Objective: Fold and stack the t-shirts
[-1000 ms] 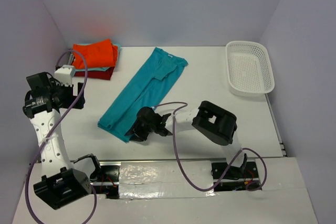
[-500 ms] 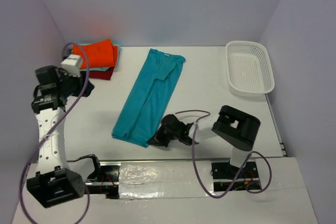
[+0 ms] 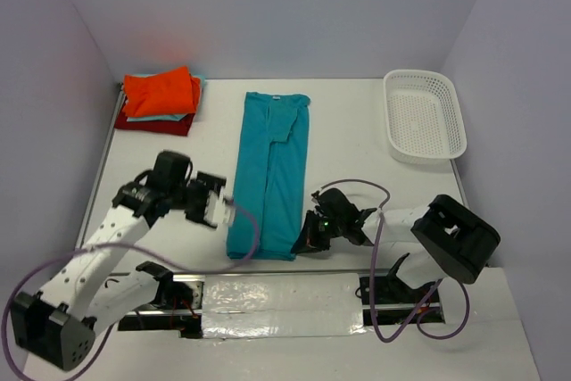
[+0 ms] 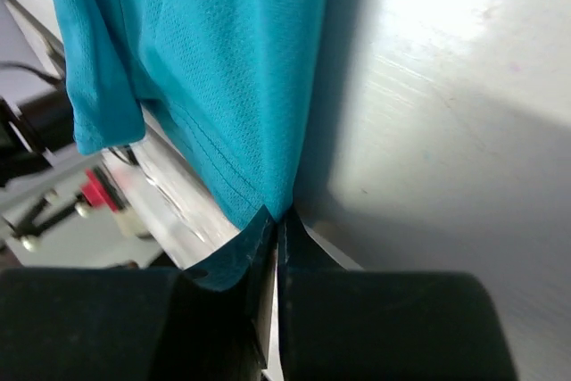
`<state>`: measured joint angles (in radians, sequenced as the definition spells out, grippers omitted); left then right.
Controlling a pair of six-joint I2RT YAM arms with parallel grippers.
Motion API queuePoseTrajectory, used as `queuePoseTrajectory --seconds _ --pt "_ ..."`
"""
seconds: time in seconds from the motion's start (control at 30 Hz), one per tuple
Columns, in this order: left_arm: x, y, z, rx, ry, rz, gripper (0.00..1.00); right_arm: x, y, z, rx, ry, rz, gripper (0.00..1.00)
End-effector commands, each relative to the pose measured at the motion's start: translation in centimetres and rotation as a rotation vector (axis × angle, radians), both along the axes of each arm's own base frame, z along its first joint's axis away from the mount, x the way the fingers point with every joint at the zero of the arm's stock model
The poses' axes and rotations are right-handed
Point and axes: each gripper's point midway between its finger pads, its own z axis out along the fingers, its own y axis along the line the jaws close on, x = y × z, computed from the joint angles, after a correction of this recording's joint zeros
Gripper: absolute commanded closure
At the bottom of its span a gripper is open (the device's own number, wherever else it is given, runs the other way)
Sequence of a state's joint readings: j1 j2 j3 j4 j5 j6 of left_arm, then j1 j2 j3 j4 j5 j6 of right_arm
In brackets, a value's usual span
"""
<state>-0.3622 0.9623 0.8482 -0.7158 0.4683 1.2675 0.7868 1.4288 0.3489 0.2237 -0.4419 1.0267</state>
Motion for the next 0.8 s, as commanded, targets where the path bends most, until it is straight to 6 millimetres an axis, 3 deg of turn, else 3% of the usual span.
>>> queuePoseTrajectory --seconds 0.0,0.03,0.1,0.13,0.17,0.2,0.27,0.33,0.47,0.6,0.77 --pt "-6.6 1.1 -5.3 0.209 -0.101 -0.493 0.16 -3.1 -5.7 -4.2 -0.232 0.058 0.120 0.92" --pt "-8.3 1.6 -7.6 0.223 -0.085 -0.540 0.12 -3.1 -6.1 -4.4 -0.243 0.061 0.122 0.90" --pt "-9.1 1.5 -10.0 0.219 -0.125 -0.588 0.06 -3.2 -6.6 -4.4 -0.260 0.056 0.132 0.77" --pt "-7.2 0.7 -9.6 0.203 -0.225 -0.575 0.04 -3.2 -6.7 -4.3 -0.260 0.055 0.137 0.72" --pt "-6.7 0.4 -10.0 0.197 -0.251 -0.567 0.01 -3.4 -6.6 -4.1 -0.249 0.058 0.143 0.65" --pt "-6.7 0.3 -11.0 0.196 -0.241 -0.574 0.01 -3.3 -6.4 -3.9 -0.242 0.059 0.140 0.62" --pt "-6.8 -0.3 -11.4 0.176 -0.244 -0.617 0.01 -3.1 -6.2 -3.5 -0.234 0.057 0.136 0.58" --pt "-7.4 -1.3 -11.6 0.116 -0.201 -0.647 0.01 -3.0 -6.0 -3.4 -0.240 0.063 0.136 0.56" --pt "-6.4 -2.8 -11.6 0.082 -0.233 -0.656 0.01 -2.7 -5.5 -2.8 -0.247 0.098 0.139 0.55" --pt "-9.3 -3.0 -13.8 0.116 -0.149 -0.815 0.01 -2.7 -5.2 -3.2 -0.239 0.116 0.146 0.55" --pt "-10.5 -3.9 -14.2 0.091 -0.082 -0.860 0.37 -2.4 -3.4 -3.0 -0.178 0.145 0.163 0.55"
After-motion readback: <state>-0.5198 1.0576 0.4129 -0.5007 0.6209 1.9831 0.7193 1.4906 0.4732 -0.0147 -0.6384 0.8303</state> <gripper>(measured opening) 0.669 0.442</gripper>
